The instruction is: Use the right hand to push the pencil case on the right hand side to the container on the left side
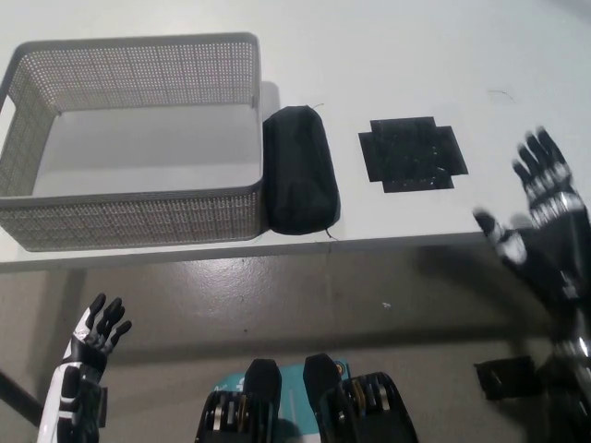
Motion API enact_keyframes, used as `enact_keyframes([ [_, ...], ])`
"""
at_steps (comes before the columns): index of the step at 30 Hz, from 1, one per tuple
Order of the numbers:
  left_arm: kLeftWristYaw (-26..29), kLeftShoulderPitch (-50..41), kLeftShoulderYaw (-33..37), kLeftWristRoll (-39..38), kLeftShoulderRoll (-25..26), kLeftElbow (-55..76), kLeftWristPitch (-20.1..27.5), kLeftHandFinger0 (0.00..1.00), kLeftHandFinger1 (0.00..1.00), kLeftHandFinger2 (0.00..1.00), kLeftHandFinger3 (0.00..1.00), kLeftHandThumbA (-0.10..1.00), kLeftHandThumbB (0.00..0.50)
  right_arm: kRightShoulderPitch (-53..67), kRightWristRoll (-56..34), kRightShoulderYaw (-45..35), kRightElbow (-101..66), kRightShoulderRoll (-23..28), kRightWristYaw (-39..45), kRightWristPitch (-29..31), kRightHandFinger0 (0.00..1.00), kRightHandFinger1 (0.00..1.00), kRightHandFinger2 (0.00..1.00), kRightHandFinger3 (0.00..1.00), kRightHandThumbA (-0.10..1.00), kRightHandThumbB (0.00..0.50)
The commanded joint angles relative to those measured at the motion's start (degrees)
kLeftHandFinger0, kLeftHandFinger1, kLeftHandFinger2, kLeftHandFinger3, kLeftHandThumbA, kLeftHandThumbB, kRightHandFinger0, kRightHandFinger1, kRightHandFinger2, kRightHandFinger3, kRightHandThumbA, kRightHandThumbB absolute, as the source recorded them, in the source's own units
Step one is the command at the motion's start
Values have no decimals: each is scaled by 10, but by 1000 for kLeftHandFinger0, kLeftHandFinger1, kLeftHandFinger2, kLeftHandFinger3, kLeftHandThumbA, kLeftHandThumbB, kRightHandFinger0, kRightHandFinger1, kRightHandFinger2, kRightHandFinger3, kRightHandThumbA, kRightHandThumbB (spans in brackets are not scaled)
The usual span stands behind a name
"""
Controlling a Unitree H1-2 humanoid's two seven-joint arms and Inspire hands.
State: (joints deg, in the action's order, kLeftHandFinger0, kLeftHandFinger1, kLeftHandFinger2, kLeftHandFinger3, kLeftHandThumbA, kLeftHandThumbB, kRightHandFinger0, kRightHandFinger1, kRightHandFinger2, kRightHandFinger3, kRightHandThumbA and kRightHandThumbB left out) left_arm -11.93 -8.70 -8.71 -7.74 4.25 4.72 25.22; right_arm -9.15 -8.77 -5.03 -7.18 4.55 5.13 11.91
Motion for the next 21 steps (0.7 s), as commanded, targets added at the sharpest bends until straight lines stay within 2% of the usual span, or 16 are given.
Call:
enact_keyframes([
  [1,-13,-18,2,-7,1,19,17,1000,1000,1000,1000,1000,292,88,-32,22,-114,35,45,8,1000,1000,1000,1000,1000,320],
  [4,-14,-20,3,-4,0,18,17,1000,1000,1000,1000,1000,273,133,-27,35,-114,38,50,20,1000,1000,1000,1000,1000,340],
  [5,-16,-20,3,-6,0,16,17,1000,1000,1000,1000,1000,275,149,-29,40,-112,40,52,23,1000,1000,1000,1000,1000,322],
  [12,-15,-20,4,2,-1,15,17,1000,1000,1000,1000,1000,272,198,-14,62,-94,45,58,25,1000,1000,1000,1000,1000,285],
  [15,-14,-21,7,-3,-1,17,17,1000,1000,1000,1000,1000,288,200,5,69,-68,39,54,32,1000,1000,1000,1000,1000,302],
  [17,-15,-23,9,-3,0,18,17,1000,1000,1000,1000,1000,287,198,-2,70,-52,33,51,28,1000,1000,1000,1000,1000,287],
  [18,-15,-24,10,-4,0,20,17,1000,1000,1000,1000,1000,293,196,5,71,-41,27,45,34,1000,1000,1000,1000,1000,247],
  [21,-18,-30,13,-10,2,23,17,1000,1000,1000,1000,1000,295,194,16,73,-29,26,44,46,1000,1000,1000,1000,1000,203],
])
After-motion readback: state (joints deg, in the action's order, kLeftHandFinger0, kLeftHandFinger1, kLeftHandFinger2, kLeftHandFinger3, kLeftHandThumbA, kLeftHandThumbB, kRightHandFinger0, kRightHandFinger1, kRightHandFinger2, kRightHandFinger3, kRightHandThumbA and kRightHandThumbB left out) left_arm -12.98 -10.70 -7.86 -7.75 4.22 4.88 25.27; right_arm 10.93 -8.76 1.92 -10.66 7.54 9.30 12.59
